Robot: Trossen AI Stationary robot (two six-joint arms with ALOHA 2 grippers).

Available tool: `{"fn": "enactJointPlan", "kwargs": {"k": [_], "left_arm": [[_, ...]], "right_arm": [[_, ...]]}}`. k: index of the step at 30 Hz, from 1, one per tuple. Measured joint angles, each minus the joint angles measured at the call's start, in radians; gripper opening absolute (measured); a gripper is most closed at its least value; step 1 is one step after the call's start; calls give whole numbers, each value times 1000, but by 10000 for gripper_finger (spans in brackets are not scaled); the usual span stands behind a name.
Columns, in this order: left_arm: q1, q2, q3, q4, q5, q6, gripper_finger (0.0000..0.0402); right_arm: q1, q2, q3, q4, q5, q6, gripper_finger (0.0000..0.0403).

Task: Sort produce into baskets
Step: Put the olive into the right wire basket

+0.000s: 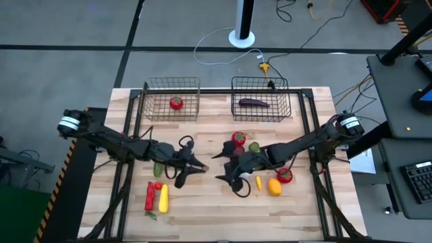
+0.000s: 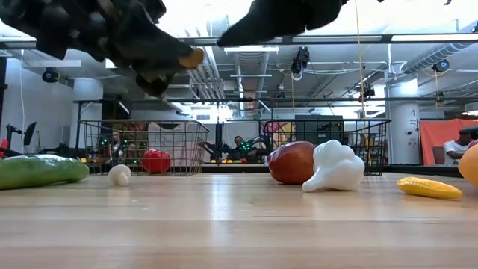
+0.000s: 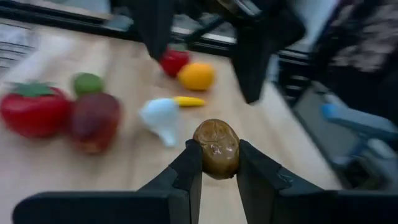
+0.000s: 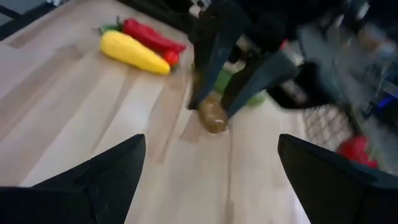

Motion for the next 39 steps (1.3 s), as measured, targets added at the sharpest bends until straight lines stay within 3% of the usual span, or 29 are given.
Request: {"fn": "enactJointPlan", "kwargs": {"k": [7, 14, 19, 39], "left_arm": [[1, -18, 0, 11, 24, -67, 63], [0, 17, 1, 169, 24, -74, 63], [0, 30, 1, 183, 24, -73, 63], [9, 151, 1, 385, 80, -87, 63]], "right_arm": [[34, 0, 0, 89, 4, -154, 315], [36, 0, 0, 96, 4, -182, 269], [36, 0, 0, 93, 5, -186, 244], [36, 0, 0, 91, 5, -212, 223]]}}
